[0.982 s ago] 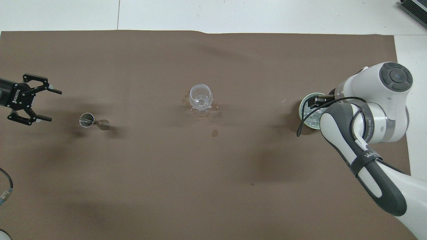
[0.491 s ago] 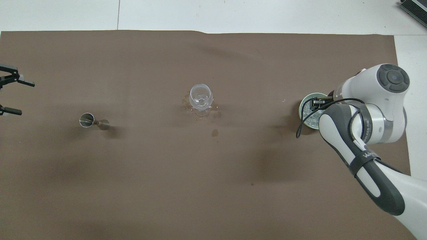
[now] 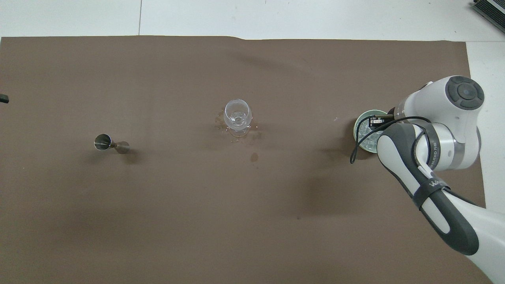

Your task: Pour wine and add ice with both arms

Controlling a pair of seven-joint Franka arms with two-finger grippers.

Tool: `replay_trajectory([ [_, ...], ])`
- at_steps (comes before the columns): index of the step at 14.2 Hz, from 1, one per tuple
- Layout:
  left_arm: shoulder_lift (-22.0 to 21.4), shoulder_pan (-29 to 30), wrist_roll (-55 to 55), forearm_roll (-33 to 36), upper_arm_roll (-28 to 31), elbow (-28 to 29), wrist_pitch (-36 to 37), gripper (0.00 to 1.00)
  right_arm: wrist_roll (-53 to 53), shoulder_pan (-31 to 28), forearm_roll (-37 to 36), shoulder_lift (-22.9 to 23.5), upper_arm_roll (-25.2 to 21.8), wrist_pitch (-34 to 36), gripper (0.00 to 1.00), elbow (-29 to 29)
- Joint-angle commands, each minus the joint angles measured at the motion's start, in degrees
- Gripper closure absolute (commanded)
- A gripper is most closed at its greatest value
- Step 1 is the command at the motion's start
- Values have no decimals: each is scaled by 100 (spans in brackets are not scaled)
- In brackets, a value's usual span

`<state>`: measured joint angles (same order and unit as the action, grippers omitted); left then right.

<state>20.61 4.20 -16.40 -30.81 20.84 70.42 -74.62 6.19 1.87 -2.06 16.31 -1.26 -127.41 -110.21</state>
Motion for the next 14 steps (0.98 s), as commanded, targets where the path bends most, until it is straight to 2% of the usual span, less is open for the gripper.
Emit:
replay_trajectory([
  [1,-240,-305,251,505,16,-72,88,0,-48,-55,-84,-101,38,-12,100,-10],
  [5,-723,-735,831,1207,8,-72,272,0,-74,-64,-84,-110,20,-4,100,95],
  [8,-1023,-1201,858,1787,-1,-64,448,0,-65,-64,-76,-338,3,382,100,253],
  [11,-1251,-1947,858,2604,-1,-64,528,0,-56,-64,-58,-619,3,865,100,420],
  [14,-1410,-2265,867,2817,-10,-64,563,0,-30,-11,-14,-795,11,1278,100,640],
])
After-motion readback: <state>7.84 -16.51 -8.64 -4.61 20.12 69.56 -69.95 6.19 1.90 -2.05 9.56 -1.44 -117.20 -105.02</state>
